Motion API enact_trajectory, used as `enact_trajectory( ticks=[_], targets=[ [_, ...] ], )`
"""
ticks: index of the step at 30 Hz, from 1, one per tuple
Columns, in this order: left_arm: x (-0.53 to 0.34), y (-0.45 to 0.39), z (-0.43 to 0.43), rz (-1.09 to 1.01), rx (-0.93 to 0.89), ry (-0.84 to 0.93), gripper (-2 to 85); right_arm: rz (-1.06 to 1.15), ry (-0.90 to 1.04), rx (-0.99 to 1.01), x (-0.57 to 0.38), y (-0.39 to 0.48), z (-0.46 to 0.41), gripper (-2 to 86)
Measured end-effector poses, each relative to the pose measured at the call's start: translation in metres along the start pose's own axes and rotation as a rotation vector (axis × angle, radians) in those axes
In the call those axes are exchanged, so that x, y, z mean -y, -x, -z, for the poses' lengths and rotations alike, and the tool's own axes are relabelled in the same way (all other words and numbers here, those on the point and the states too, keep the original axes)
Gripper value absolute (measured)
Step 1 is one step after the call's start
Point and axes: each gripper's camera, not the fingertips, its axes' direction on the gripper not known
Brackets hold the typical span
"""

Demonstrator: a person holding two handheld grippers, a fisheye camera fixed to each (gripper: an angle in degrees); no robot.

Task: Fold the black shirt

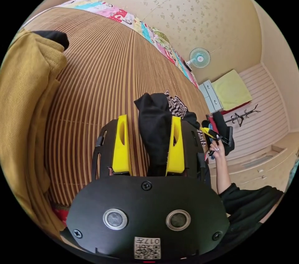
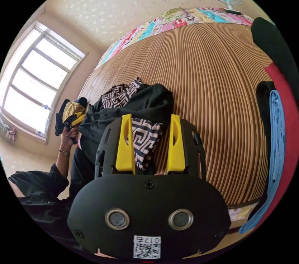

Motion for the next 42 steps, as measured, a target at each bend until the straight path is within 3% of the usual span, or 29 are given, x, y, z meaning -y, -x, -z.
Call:
enact_trajectory(
  ticks=[4,8,12,22,29,35,42],
  targets=[
    [-0.023,-0.033,0.015,-0.129,0.069,-0.039,16.7,0.086,-0.037,-0.014,-0.026,0.029,0.025,15.3],
    [-0.058,-0.046,0.026,-0.204,-0.102,0.077,15.2,0.127,0.041,0.017,-0.065,0.044,0.044,12.7],
    [-0.098,-0.053,0.022,-0.169,0.127,0.192,14.6,0.088,0.103,-0.056,-0.103,0.045,0.046,11.0],
    [-0.144,-0.073,-0.015,-0.196,0.141,0.324,11.3,-0.005,0.175,-0.101,-0.151,0.046,0.033,10.8],
    [-0.133,-0.070,-0.016,-0.189,0.124,0.344,4.2,-0.090,0.166,-0.083,-0.151,0.050,0.045,4.6],
    [-0.110,-0.106,0.072,-0.303,-0.025,0.162,1.0,-0.084,-0.008,0.079,-0.146,0.070,0.121,2.3],
    [-0.016,-0.130,0.095,-0.341,0.061,-0.006,1.9,0.060,-0.208,-0.065,-0.062,0.089,0.160,2.8]
  ],
)
